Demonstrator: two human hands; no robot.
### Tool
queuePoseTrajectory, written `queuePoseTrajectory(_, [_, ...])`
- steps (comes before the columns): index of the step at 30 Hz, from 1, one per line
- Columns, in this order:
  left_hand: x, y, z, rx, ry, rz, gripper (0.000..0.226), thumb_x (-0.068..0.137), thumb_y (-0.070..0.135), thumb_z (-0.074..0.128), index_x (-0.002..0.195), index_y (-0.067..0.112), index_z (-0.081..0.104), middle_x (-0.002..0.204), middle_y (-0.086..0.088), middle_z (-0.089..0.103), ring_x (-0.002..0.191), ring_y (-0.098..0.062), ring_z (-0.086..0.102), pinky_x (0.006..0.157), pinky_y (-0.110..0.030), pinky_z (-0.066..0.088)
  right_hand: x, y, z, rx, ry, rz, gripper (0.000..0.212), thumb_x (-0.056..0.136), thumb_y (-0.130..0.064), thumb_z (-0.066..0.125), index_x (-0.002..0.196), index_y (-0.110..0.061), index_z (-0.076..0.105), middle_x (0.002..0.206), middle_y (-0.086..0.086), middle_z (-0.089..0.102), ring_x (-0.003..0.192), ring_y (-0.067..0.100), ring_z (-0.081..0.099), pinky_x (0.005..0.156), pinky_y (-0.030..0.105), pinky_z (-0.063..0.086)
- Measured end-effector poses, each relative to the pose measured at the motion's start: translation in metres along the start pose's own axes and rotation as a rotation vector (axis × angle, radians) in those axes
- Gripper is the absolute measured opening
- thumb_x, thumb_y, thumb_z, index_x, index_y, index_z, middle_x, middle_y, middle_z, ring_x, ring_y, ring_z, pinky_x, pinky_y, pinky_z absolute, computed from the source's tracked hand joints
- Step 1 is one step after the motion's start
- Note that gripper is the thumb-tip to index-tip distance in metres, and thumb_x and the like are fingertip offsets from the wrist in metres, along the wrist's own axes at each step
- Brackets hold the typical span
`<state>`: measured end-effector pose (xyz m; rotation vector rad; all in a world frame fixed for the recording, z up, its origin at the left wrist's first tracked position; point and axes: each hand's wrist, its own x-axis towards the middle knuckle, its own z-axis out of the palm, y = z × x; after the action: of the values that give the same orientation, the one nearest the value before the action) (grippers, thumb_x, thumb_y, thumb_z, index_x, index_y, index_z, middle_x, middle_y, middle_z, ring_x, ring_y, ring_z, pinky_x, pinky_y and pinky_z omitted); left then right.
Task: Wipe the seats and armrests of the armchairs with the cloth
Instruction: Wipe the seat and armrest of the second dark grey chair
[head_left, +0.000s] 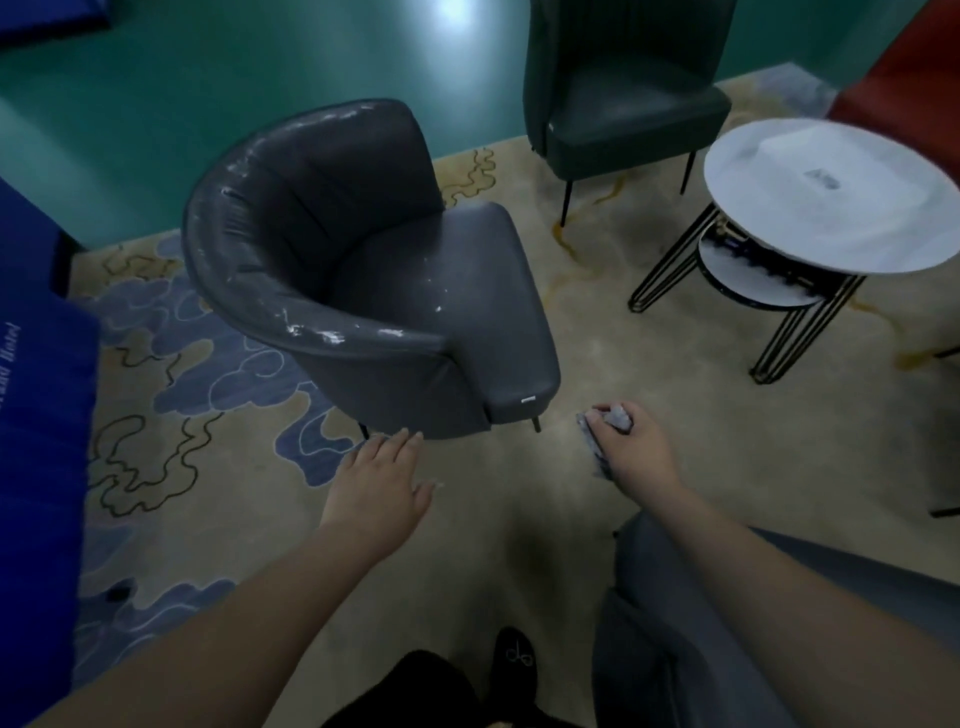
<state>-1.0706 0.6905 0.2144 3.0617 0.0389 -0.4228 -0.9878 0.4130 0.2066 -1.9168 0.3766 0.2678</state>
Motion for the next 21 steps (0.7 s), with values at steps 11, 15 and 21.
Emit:
queuePoseTrajectory(11, [0.163, -0.017, -0.022, 0.030, 0.023, 0.127, 0.068, 0.096, 0.054, 0.030, 0.154, 0.022, 0.015, 0.160, 0.003, 0.022, 0.147, -0.020, 0.014, 0.119, -0.041, 0.013, 0.126, -0.059, 0.020, 0.020, 0.048, 0.047, 0.013, 0.091, -0.032, 0.062, 0.090, -0.020, 0.064, 0.075, 0.007, 0.064, 0.061, 0.019, 0.059, 0.046, 0.024, 0.049])
queuePoseTrajectory(15, [0.223, -0.037, -0.034, 0.039, 0.012, 0.131, 0.067, 0.096, 0.053, 0.032, 0.154, 0.021, 0.018, 0.160, 0.002, 0.022, 0.147, -0.021, 0.014, 0.119, -0.042, 0.013, 0.175, -0.094, 0.026, -0.033, 0.027, 0.042, 0.013, 0.092, -0.032, 0.061, 0.087, -0.020, 0.064, 0.066, 0.003, 0.060, 0.053, 0.015, 0.055, 0.042, 0.021, 0.047])
queuePoseTrajectory(21, [0.289, -0.064, -0.049, 0.106, -0.030, 0.139, 0.068, 0.096, 0.054, 0.031, 0.154, 0.022, 0.015, 0.161, 0.002, 0.018, 0.148, -0.021, 0.012, 0.119, -0.043, 0.011, 0.240, -0.135, 0.044, -0.078, 0.014, 0.014, 0.016, 0.091, -0.033, 0.061, 0.087, -0.018, 0.063, 0.066, 0.001, 0.057, 0.055, 0.015, 0.054, 0.046, 0.022, 0.047])
